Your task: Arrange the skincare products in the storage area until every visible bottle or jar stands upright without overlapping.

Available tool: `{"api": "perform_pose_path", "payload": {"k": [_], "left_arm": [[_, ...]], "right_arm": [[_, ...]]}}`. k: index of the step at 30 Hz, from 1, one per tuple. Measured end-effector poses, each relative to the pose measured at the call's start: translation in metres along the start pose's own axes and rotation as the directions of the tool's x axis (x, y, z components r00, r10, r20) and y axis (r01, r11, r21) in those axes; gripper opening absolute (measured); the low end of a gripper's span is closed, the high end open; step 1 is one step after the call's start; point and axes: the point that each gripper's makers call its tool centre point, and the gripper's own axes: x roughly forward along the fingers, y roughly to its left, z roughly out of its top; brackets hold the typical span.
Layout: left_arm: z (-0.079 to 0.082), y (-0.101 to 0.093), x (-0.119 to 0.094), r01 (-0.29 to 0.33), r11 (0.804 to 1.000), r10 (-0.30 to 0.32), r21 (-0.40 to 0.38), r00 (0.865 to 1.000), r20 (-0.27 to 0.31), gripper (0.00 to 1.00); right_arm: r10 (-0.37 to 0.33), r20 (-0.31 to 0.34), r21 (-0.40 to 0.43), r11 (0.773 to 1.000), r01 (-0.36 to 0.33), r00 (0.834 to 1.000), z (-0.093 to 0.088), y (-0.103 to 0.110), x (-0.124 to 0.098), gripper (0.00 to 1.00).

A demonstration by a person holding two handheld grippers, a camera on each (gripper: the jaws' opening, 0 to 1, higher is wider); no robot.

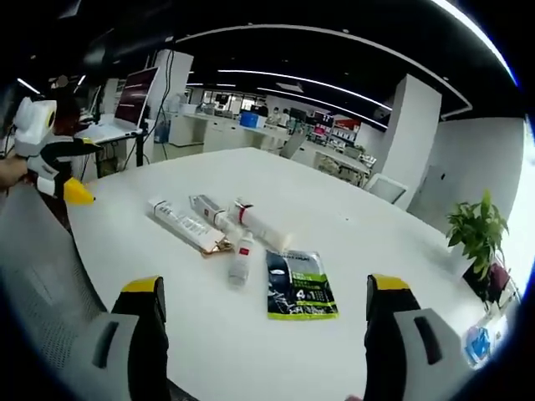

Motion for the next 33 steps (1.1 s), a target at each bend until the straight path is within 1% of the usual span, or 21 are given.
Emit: {"api": "perform_pose_path", "payload": {"k": [3,6,10,14,18,21,24,28,30,33], "left_arm": [[0.0,0.001,0.0,-0.005,1.0,0.005,0.007,1.0,-0.001,0.97],[0.0,0.002,0.0,-0.011,1.0,0.011,0.01,1.0,0.002,0.97],[0.0,0.004,-0.001,-0.017,1.0,0.017,0.006,1.0,0.005,0.97],[-0.001,0.004,-0.001,-0.017,1.0,0.017,0.01,1.0,0.002,0.97],[-0.001,0.005,-0.001,-0.02,1.0,0.02,0.012,1.0,0.002,0.97],[-0.002,0.006,0.0,-0.025,1.0,0.025,0.011,1.0,0.002,0.97],[0.0,0.006,-0.001,-0.028,1.0,0.027,0.011,1.0,0.007,0.97],[0.0,0.006,-0.001,-0.028,1.0,0.028,0.013,1.0,0.006,0.97],[0.0,0.006,-0.001,-0.03,0.999,0.03,0.014,1.0,0.007,0.97],[0.0,0.006,-0.001,-0.029,0.999,0.029,0.014,1.0,0.005,0.97]], "right_arm": [[0.045,-0.005,0.02,0.999,-0.045,0.999,0.004,-0.001,0.01,1.0],[0.073,-0.02,0.024,0.997,-0.073,0.997,0.006,-0.003,0.019,1.0],[0.107,-0.019,-0.014,0.994,-0.107,0.994,0.012,-0.004,0.032,1.0],[0.134,-0.024,-0.024,0.991,-0.134,0.991,0.018,-0.008,0.045,1.0],[0.182,-0.049,-0.072,0.98,-0.186,0.982,0.023,-0.007,0.06,1.0],[0.205,-0.066,-0.104,0.972,-0.211,0.977,0.027,-0.008,0.071,1.0],[0.217,-0.097,-0.137,0.964,-0.229,0.971,0.027,-0.011,0.082,1.0],[0.232,-0.111,-0.159,0.956,-0.248,0.966,0.031,-0.014,0.095,0.99],[0.242,-0.115,-0.16,0.953,-0.259,0.963,0.033,-0.016,0.102,0.96],[0.252,-0.131,-0.178,0.945,-0.273,0.959,0.036,-0.019,0.114,0.96]]}}
